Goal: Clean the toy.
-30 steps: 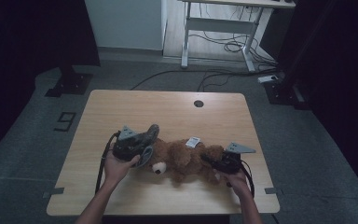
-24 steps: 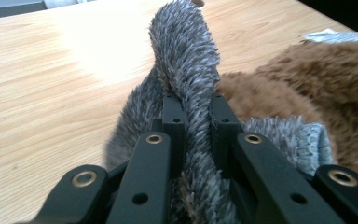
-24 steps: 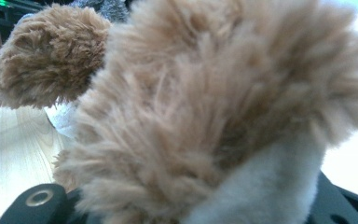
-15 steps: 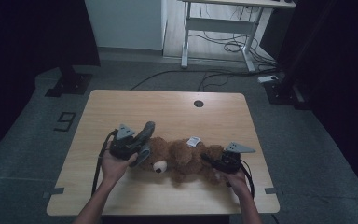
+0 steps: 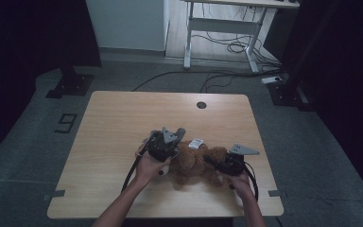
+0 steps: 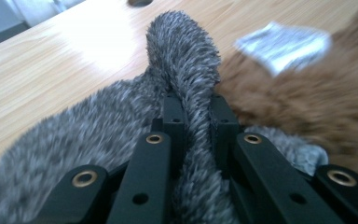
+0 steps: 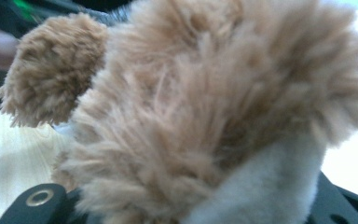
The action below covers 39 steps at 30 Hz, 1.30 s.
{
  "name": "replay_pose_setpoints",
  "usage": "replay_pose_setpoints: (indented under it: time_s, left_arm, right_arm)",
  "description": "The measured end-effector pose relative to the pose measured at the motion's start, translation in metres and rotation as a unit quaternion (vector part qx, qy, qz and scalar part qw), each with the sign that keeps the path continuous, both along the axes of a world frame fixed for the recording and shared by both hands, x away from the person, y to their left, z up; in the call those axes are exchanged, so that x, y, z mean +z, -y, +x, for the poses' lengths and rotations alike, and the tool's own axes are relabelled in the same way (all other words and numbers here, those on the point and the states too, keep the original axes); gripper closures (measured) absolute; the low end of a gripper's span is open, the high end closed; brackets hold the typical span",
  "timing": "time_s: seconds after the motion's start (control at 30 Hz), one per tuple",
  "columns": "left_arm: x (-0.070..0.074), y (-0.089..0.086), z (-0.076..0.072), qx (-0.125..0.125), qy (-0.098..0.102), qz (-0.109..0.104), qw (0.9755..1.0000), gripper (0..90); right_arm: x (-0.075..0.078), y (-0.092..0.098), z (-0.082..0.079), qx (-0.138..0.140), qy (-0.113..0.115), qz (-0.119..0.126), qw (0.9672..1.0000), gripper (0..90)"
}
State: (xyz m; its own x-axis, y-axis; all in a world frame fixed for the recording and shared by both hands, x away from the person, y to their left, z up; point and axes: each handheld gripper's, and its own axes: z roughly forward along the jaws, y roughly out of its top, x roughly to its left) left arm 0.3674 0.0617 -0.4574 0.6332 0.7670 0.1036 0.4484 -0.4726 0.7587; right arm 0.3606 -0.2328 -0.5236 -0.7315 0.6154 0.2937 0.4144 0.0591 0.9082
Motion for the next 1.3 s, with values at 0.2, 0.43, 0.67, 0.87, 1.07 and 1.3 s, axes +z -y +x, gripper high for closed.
replay_pose_setpoints:
  time_s: [0.2, 0.43, 0.67, 0.87, 1.07, 1.3]
  left_arm:
    - [0.008, -0.031, -0.008, 0.014, 0.006, -0.021, 0.9997, 80.5]
    - [0.008, -0.066, -0.015, 0.041, 0.011, -0.04, 0.9983, 80.6]
    - [0.001, -0.092, -0.02, 0.064, 0.002, -0.055, 0.9964, 80.7]
    - [-0.003, -0.109, -0.015, 0.078, -0.02, -0.069, 0.9943, 80.7]
    - [0.037, -0.081, -0.006, 0.039, 0.009, -0.081, 0.9959, 80.6]
    - [0.064, 0.006, 0.014, -0.054, 0.006, -0.077, 0.9955, 80.6]
  right_arm:
    - [0.0, -0.002, 0.0, 0.005, 0.001, -0.002, 1.0, 59.8]
    - [0.0, -0.003, -0.001, -0.007, -0.003, -0.002, 1.0, 59.4]
    - [0.0, -0.003, -0.001, -0.012, -0.005, -0.002, 0.9999, 59.4]
    - [0.0, -0.003, -0.001, -0.017, -0.006, -0.004, 0.9998, 59.5]
    - [0.0, -0.003, -0.001, -0.018, -0.005, -0.004, 0.9998, 59.6]
    - [0.0, -0.003, -0.001, -0.018, -0.003, -0.006, 0.9998, 59.6]
